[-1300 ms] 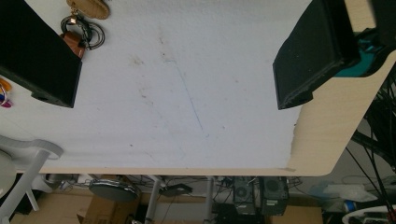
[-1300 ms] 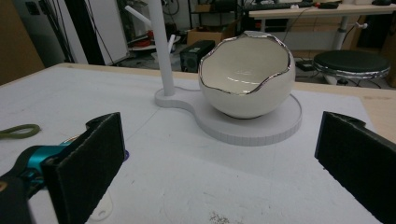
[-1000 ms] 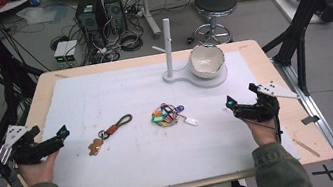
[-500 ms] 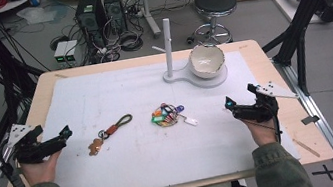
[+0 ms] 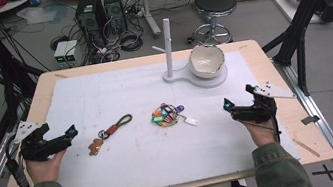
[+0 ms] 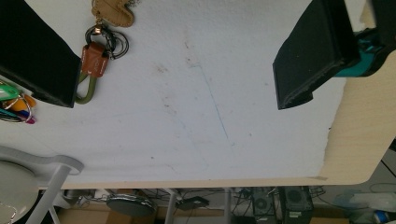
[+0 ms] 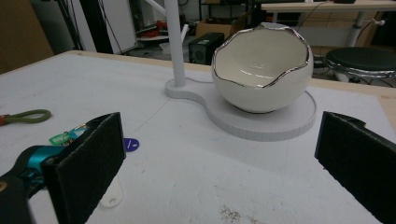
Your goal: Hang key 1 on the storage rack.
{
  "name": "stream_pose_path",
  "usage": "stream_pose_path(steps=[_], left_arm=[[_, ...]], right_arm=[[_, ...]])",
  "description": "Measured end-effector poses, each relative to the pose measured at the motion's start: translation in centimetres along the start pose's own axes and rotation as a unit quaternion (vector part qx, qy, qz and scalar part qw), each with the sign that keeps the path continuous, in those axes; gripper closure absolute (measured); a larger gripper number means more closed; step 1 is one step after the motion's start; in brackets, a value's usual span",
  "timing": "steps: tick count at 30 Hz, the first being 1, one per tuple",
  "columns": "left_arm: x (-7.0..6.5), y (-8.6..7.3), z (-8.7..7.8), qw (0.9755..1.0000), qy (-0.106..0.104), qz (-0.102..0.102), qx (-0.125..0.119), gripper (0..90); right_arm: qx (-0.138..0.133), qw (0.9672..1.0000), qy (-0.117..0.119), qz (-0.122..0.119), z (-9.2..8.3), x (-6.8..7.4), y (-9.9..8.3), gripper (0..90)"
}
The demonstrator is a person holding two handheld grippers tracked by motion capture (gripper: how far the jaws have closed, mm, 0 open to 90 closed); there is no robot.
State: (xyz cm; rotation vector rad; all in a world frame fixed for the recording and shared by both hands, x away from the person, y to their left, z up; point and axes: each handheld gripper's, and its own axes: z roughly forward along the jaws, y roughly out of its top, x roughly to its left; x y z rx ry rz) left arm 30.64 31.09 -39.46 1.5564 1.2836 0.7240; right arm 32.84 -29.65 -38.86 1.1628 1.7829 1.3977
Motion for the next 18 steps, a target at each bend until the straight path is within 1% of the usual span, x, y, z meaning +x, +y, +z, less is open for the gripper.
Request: stream_pose_path(steps=[2,4,6,8,9,13,16,17,18], left_arm=[[-0.2,0.1,0.1,0.9999,0.006,0.006,0.007,1.7],[-0.3,0.1,0.2,0.9999,0.005,0.008,0.007,1.7],[-0.7,0.3,0.3,0.9998,0.005,0.017,0.011,1.7],[-0.8,0.4,0.4,0.9998,0.003,0.018,0.011,1.7],[-1.0,0.4,0.5,0.9997,-0.001,0.018,0.013,1.7],[-1.2,0.4,0.7,0.9998,-0.006,0.017,0.013,1.7],[-1.3,0.4,0.9,0.9999,-0.008,0.01,0.009,1.7],[-1.3,0.5,1.0,0.9998,-0.009,0.011,0.011,1.7],[-1.5,0.6,1.2,0.9998,-0.01,0.013,0.013,1.7]], right_arm=[[0.0,1.0,0.0,-0.001,0.0,0.0,0.0,0.8],[0.001,1.0,0.001,-0.001,0.1,0.0,0.0,0.8],[0.005,1.0,0.001,-0.004,0.1,0.1,0.0,0.8],[0.005,1.0,0.001,-0.006,0.1,0.1,0.0,0.7],[0.005,1.0,-0.001,-0.006,0.1,0.1,0.0,0.7],[0.004,1.0,-0.001,-0.008,0.1,0.2,0.0,0.8],[0.007,1.0,-0.001,-0.006,0.1,0.1,0.0,0.8],[0.007,0.9999,-0.001,-0.01,0.1,0.1,0.0,0.8],[0.008,0.9999,0.0,-0.007,0.1,0.2,-0.1,0.7]])
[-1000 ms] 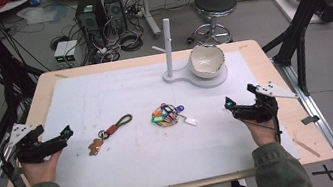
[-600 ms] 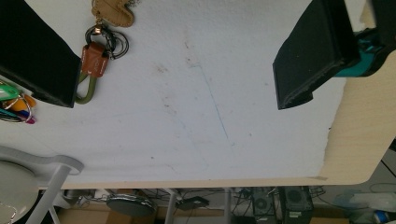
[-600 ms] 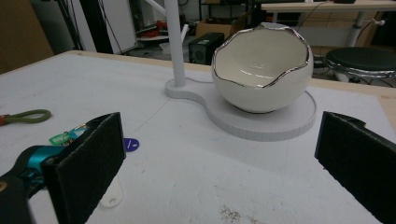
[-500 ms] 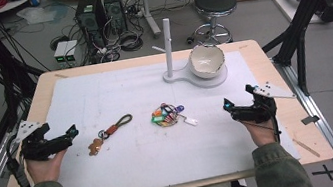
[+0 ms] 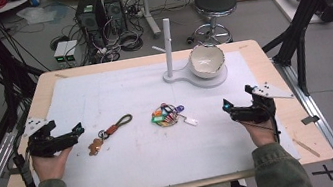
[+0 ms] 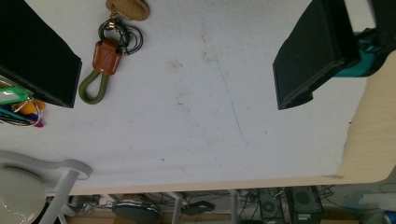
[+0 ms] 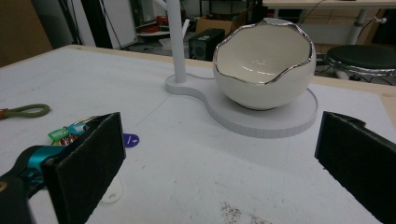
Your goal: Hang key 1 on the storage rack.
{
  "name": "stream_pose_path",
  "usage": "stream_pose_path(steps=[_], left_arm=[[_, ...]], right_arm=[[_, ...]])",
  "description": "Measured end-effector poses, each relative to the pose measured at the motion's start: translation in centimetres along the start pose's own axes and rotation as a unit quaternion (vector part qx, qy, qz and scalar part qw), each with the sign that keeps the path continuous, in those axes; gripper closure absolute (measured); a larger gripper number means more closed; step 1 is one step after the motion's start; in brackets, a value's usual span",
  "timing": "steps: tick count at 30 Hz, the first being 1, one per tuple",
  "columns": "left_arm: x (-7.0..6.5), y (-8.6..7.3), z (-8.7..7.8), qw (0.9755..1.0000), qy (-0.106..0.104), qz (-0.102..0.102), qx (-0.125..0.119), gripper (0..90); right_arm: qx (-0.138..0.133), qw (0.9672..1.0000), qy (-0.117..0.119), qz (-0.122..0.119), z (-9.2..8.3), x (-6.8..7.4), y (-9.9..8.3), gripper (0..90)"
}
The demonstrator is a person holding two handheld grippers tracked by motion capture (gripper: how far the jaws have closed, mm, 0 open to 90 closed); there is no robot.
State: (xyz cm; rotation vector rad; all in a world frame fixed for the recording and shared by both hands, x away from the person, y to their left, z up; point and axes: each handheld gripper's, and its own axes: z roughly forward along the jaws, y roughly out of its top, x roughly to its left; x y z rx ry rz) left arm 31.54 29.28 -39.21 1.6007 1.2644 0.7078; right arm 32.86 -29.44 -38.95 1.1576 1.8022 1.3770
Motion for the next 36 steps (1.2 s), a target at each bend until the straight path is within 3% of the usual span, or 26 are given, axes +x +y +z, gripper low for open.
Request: stream_pose_path(steps=[9,19,36], left_arm=[[-1.4,0.4,1.0,0.9996,-0.013,0.023,0.005,1.7],[-1.8,0.4,1.7,0.9992,-0.023,0.026,0.018,1.7],[-3.7,0.8,3.6,0.9971,-0.047,0.051,0.032,1.7]], right_arm=[[-0.001,1.0,-0.004,-0.004,-0.1,0.1,0.0,0.8],[-0.001,1.0,-0.006,-0.002,-0.1,0.0,0.0,0.8],[0.003,1.0,-0.006,-0.006,0.0,0.1,0.0,0.8]])
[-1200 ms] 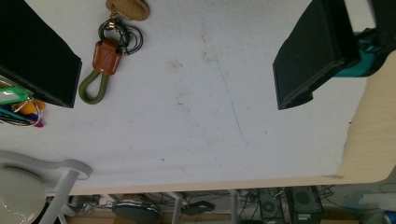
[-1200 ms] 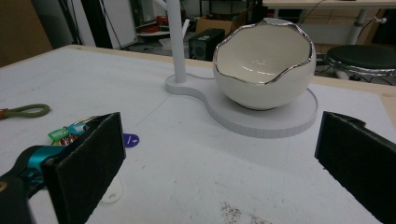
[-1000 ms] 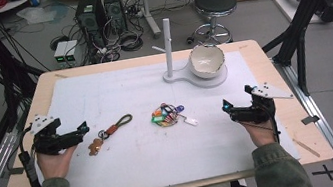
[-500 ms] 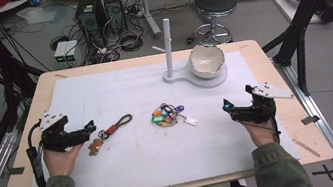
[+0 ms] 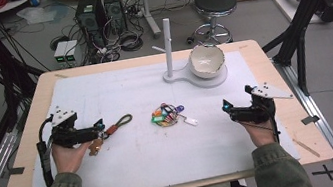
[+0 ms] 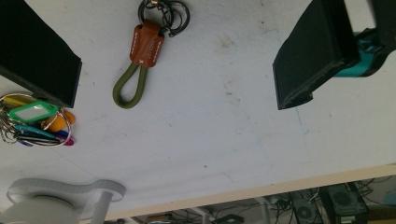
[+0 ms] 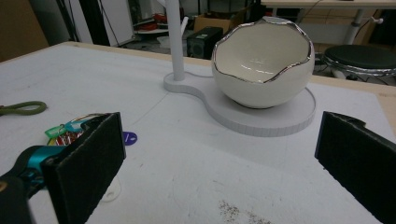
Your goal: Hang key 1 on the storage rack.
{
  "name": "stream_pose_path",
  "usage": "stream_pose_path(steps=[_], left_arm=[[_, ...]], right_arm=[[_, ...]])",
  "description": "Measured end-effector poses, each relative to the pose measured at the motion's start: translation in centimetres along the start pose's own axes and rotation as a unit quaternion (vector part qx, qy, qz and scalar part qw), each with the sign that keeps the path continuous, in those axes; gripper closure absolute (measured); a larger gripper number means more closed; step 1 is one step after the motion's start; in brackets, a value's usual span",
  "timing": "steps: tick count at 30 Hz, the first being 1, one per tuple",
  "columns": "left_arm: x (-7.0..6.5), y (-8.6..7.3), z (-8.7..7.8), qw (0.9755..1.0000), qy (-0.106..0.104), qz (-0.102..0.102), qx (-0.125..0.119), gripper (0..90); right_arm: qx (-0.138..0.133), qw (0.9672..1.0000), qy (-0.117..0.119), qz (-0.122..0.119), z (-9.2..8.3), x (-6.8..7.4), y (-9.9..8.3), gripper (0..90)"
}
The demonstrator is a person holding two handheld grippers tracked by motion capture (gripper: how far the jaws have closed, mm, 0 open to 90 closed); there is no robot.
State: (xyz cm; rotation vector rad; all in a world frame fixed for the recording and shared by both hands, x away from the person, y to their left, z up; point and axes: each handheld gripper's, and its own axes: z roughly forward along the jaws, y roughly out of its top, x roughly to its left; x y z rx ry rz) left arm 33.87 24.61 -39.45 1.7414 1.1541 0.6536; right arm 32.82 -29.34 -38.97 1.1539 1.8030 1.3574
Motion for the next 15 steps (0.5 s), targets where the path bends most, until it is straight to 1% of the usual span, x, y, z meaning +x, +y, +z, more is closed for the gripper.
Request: stream_pose_path(steps=[2,4,5,6,8,12,15], left_arm=[[-0.2,0.1,0.3,1.0,-0.005,0.003,0.003,1.7],[-0.4,0.1,0.5,1.0,-0.007,0.001,0.003,1.7],[-0.4,0.2,0.5,0.9999,-0.009,0.004,0.005,1.7],[-0.5,0.2,0.7,0.9999,-0.012,0.002,0.003,1.7],[-0.7,0.3,1.0,0.9997,-0.023,-0.004,0.004,1.7],[-1.0,0.3,1.3,0.9996,-0.028,-0.006,0.004,1.7],[-1.1,0.4,1.6,0.9995,-0.031,-0.002,0.007,1.7]], right_arm=[[-0.001,1.0,-0.001,0.001,0.0,0.0,0.0,0.7],[-0.001,1.0,-0.001,0.001,0.0,0.0,0.0,0.8],[-0.002,1.0,-0.001,0.0,0.0,0.0,0.0,0.8],[-0.002,1.0,-0.001,0.0,0.0,0.0,0.0,0.8],[-0.001,1.0,-0.001,0.001,0.0,0.0,0.0,0.8],[0.0,1.0,-0.001,0.0,0.0,0.0,0.0,0.8],[0.0,1.0,-0.001,0.0,0.0,0.0,0.0,0.8]])
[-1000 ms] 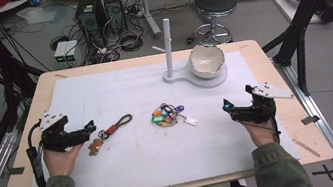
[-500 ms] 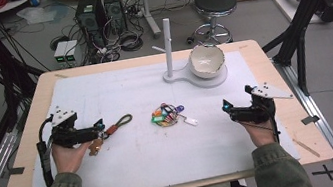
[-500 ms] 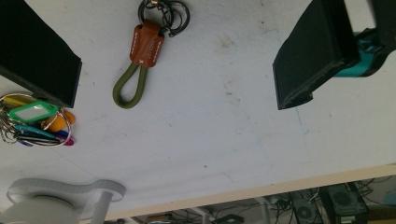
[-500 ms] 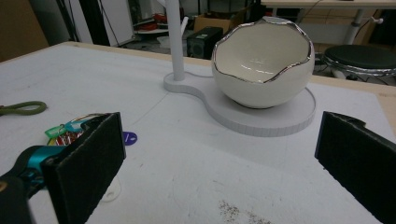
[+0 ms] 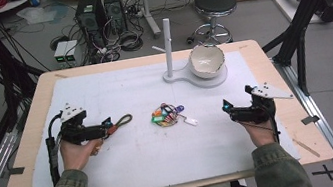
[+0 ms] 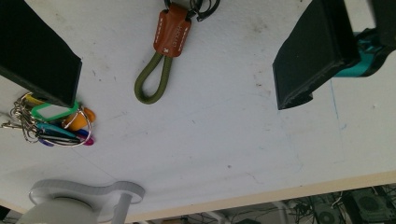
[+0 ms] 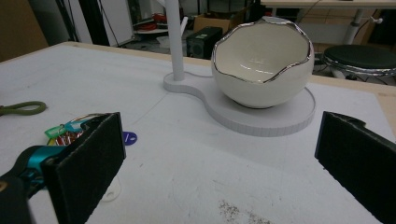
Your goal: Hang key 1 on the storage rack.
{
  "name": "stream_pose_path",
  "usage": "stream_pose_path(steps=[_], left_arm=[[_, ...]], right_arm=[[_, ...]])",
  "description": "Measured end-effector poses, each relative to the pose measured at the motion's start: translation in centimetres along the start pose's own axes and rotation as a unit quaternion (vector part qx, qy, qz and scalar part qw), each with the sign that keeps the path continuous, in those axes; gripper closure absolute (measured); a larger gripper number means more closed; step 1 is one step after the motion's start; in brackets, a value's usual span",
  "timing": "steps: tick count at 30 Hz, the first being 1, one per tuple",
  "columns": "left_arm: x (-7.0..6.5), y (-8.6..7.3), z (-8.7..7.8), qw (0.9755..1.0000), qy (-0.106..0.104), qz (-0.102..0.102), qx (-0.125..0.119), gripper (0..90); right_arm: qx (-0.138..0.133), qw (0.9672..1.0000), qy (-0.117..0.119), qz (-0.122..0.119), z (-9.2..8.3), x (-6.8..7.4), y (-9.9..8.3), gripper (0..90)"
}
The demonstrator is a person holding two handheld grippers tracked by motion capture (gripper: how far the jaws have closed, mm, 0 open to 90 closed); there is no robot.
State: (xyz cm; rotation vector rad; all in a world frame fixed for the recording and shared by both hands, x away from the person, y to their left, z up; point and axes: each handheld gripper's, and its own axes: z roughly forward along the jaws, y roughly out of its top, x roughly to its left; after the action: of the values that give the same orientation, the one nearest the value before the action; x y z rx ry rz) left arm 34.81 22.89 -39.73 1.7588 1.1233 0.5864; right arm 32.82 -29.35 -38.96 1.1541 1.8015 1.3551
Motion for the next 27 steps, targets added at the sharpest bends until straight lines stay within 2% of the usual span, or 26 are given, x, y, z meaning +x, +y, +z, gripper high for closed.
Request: stream_pose_path(steps=[12,18,25,27], left_arm=[[-0.8,-0.1,1.5,0.9993,-0.019,0.01,0.031,1.7],[-1.0,-0.2,2.1,0.9986,-0.022,0.015,0.045,1.7],[-1.1,-0.6,2.8,0.9966,-0.039,0.008,0.072,1.7],[-1.0,-0.7,3.0,0.9952,-0.044,0.014,0.086,1.7]], right_arm=[[0.002,1.0,0.001,0.001,0.0,0.0,0.0,0.8],[0.004,1.0,0.001,0.001,0.0,0.1,-0.1,0.8],[0.003,1.0,0.001,0.0,0.0,0.0,-0.1,0.8],[0.003,1.0,0.002,0.0,0.0,0.1,-0.1,0.8]])
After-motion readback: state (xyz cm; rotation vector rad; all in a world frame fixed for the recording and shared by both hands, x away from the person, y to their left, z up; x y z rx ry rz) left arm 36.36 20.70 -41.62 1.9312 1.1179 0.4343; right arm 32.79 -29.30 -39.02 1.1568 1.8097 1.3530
